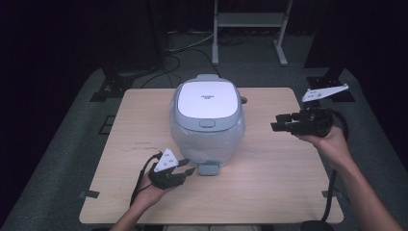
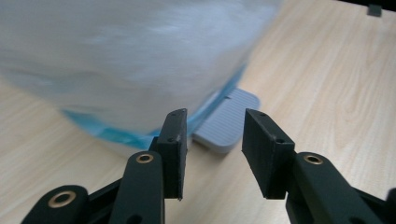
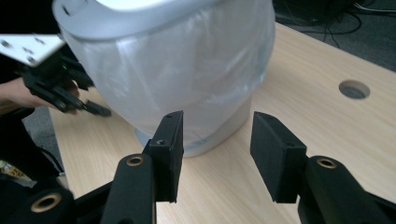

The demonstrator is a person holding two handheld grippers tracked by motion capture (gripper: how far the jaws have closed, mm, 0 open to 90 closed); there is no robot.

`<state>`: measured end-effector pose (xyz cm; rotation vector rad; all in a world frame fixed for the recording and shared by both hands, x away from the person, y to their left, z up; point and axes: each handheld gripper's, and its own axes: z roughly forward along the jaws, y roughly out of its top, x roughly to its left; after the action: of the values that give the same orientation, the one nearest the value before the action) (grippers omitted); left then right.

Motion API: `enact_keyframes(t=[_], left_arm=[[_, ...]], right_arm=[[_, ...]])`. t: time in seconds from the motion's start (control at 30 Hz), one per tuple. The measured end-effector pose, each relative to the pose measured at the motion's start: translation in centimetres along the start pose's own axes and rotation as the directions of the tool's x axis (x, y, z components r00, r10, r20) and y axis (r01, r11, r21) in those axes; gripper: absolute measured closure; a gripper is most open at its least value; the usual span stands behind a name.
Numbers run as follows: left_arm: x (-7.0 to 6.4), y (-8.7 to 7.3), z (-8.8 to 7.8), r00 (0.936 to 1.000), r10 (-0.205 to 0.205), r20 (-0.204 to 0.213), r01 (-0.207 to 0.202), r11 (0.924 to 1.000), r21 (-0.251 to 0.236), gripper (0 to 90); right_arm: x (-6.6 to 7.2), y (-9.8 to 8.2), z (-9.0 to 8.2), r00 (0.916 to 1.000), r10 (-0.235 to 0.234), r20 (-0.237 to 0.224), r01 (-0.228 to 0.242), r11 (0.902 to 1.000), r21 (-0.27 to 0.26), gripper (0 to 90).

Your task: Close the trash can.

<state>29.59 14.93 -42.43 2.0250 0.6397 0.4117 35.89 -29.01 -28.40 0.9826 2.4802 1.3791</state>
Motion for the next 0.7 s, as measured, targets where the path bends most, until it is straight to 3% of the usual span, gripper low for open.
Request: enact_keyframes(t=[0.27, 0.43, 0.7], left_arm=[[1.5, -0.1, -1.4, 0.9987, -0.015, -0.048, 0.014, 0.9997, -0.019, 56.3], [2.4, -0.3, -2.0, 0.9960, -0.052, -0.072, 0.049, 0.9978, -0.043, 53.7], [3.4, -0.7, -3.1, 0.9912, -0.077, -0.108, 0.070, 0.9956, -0.063, 48.7]], right_arm=[[-1.2, -3.0, 0.7, 0.9988, 0.048, 0.011, -0.048, 0.9989, -0.006, 50.4], [-1.7, -4.1, 0.8, 0.9981, 0.057, 0.024, -0.057, 0.9983, -0.012, 49.1], [-2.3, -6.7, 1.1, 0.9954, 0.079, 0.055, -0.077, 0.9966, -0.030, 47.7]])
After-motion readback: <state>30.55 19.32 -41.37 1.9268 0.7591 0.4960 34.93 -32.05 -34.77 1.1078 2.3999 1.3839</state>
